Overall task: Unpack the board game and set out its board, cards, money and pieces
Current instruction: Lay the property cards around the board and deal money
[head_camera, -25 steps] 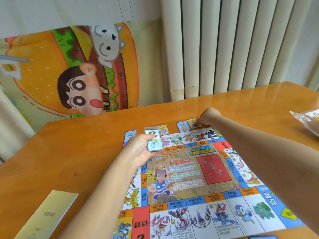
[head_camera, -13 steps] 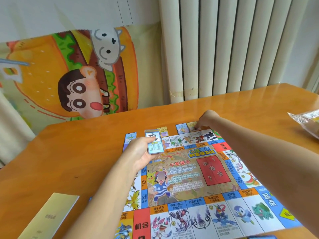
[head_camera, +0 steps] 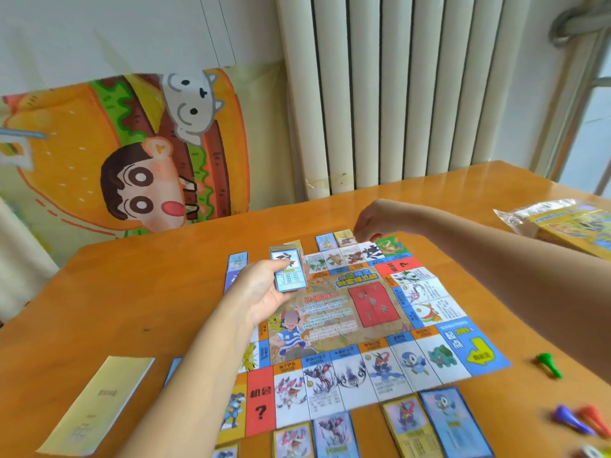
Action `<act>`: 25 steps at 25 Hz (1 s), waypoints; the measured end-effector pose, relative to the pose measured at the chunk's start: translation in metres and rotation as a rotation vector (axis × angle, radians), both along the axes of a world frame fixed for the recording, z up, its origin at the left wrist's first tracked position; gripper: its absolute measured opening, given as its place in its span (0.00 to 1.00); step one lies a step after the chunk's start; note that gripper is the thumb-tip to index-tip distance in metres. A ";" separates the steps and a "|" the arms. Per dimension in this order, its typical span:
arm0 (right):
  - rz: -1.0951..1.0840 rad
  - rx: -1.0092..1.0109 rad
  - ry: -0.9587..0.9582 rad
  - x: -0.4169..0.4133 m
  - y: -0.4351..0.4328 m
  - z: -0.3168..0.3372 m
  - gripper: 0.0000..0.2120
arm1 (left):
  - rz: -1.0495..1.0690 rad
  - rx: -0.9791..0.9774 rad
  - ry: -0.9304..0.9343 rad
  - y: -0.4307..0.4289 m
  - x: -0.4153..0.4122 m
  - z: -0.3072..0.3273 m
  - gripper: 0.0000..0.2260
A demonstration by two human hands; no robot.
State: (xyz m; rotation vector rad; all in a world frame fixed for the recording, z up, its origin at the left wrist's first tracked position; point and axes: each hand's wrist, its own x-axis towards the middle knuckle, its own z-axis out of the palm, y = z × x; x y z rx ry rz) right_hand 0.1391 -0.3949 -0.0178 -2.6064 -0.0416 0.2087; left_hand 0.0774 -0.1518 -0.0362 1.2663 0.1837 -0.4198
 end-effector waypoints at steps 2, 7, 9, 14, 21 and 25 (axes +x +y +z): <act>0.124 -0.022 -0.005 -0.042 0.000 0.008 0.04 | -0.026 -0.003 -0.013 -0.002 -0.016 0.002 0.08; 0.328 -0.095 0.017 -0.141 -0.002 -0.003 0.09 | -0.066 0.006 0.005 -0.006 -0.055 0.001 0.13; 0.371 -0.126 0.018 -0.178 -0.003 -0.010 0.12 | -0.068 -0.017 0.005 -0.007 -0.066 0.002 0.12; 0.398 -0.109 0.078 -0.230 -0.008 -0.027 0.14 | -0.086 -0.023 -0.003 -0.012 -0.085 0.006 0.10; 0.396 -0.061 0.215 -0.235 -0.014 -0.039 0.16 | -0.091 -0.037 0.011 -0.017 -0.096 0.006 0.07; 0.423 -0.073 0.252 -0.231 -0.011 -0.033 0.16 | -0.098 -0.021 0.018 -0.019 -0.100 0.003 0.08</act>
